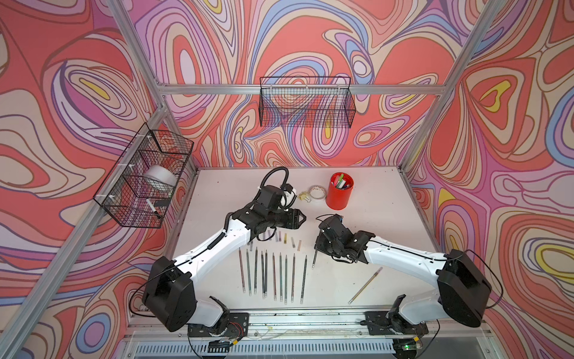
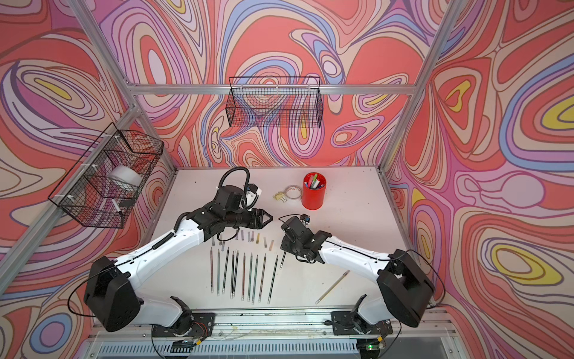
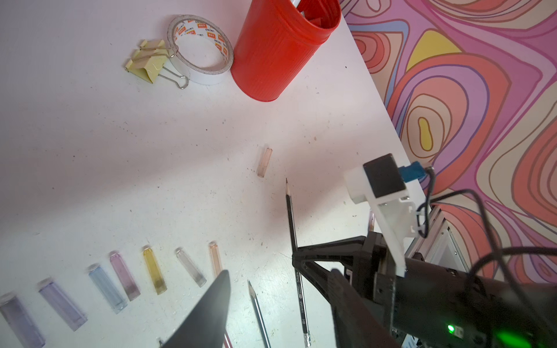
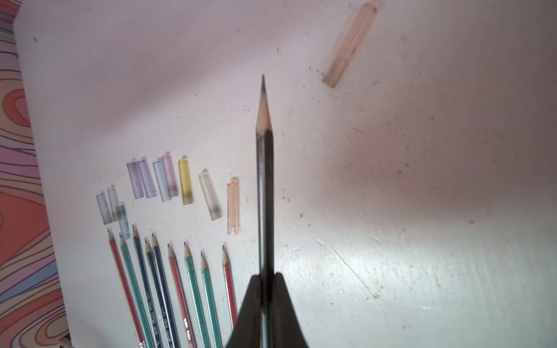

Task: Remove the protective cover of the pencils
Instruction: Adjust the pencil at the center of the board.

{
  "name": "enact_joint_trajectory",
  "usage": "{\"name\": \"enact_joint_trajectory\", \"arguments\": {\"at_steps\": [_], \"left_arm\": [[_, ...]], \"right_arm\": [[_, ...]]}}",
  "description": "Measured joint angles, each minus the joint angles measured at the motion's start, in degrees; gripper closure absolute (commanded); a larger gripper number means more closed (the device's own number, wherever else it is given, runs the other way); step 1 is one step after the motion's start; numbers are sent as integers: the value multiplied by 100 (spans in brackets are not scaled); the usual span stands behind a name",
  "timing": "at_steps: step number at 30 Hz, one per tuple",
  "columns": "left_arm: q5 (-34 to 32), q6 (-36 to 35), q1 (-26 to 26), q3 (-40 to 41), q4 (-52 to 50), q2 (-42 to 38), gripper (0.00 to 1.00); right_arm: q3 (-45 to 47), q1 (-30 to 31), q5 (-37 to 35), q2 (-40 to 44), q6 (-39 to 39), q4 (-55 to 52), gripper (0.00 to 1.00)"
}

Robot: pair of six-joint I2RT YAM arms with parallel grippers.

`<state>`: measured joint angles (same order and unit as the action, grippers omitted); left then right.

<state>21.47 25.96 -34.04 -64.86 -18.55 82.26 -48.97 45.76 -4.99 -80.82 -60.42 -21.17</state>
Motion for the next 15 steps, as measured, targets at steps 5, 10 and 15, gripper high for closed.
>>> {"name": "enact_joint_trajectory", "arguments": {"at_steps": [5, 10, 15], "left_arm": [[136, 70, 37, -59, -4, 140, 46], [190, 85, 37, -243, -59, 315, 46], [192, 85, 42, -577, -310, 658, 47]], "right_arm": [[-44, 7, -50, 13, 4, -39, 100], [-87, 7, -162, -70, -166, -319, 95], [-260, 7, -173, -212, -240, -673, 100]]}}
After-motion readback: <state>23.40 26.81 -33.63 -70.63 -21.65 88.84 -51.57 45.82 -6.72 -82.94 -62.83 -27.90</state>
